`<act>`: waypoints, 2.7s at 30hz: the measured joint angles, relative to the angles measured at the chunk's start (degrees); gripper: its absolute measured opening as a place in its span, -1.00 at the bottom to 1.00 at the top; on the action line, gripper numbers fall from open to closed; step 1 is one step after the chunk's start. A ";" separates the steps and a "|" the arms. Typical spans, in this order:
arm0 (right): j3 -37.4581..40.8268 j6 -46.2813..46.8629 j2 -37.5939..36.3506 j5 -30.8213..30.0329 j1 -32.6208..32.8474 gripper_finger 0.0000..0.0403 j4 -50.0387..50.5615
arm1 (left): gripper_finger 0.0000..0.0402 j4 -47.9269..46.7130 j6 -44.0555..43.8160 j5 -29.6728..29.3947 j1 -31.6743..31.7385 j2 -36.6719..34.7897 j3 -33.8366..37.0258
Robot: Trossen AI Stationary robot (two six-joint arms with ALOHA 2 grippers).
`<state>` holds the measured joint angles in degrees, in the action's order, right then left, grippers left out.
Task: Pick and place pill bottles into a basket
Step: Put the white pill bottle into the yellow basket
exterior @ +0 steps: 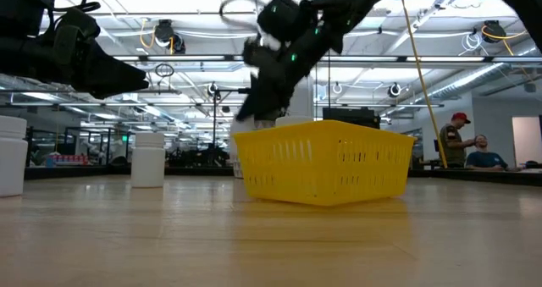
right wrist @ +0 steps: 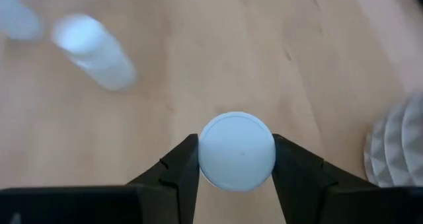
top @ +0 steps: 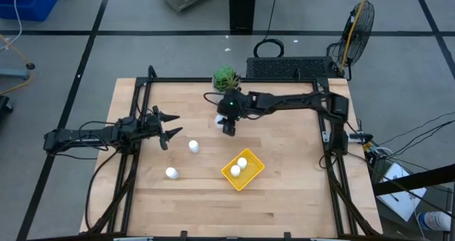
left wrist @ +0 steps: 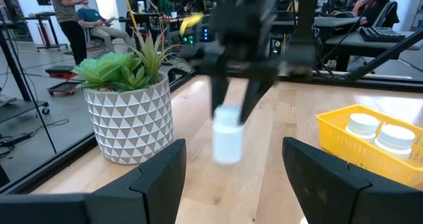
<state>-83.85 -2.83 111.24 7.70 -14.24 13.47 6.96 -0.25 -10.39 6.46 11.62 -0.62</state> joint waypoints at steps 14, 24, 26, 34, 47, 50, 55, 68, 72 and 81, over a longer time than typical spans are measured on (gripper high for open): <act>-0.07 4.01 -16.51 -11.40 17.56 -0.29 18.11 | 0.26 -2.36 -0.26 -0.06 0.00 0.00 0.00; 0.75 17.10 -18.43 -24.38 27.91 -0.29 30.51 | 0.26 -2.36 -0.55 -0.11 0.00 0.00 0.00; 2.50 18.99 -18.43 -24.47 28.65 -0.29 29.57 | 0.26 -2.38 -0.72 -0.11 0.00 0.00 0.00; 13.03 24.95 -21.08 -23.94 29.20 -0.29 22.37 | 0.26 -2.36 -0.83 -0.13 0.02 0.00 0.00; 25.88 29.22 -23.88 -19.54 28.85 -0.29 5.03 | 0.26 -2.25 -1.02 -0.15 0.00 0.00 0.00; 27.63 29.21 -23.85 -19.52 28.81 -0.29 1.77 | 0.26 -2.25 -1.14 -0.15 0.01 0.00 0.00; 30.86 29.86 -23.87 -19.30 28.14 -0.29 -2.79 | 0.26 -2.25 -1.16 -0.15 0.01 0.00 0.00; 37.41 30.17 -23.83 -16.41 24.88 -0.29 -12.61 | 0.26 -2.25 -1.13 -0.15 0.00 0.00 0.00; 37.83 29.03 -23.83 -16.41 24.30 -0.29 -12.61 | 0.26 -2.25 -1.11 -0.15 0.01 0.00 0.00; 37.83 27.65 -23.83 -16.41 24.07 -0.25 -15.80 | 0.26 -2.25 -1.09 -0.13 0.01 0.00 0.00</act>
<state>-46.02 24.82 87.42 -8.71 9.82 -2.32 4.71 -1.34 -10.52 6.47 11.62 -0.62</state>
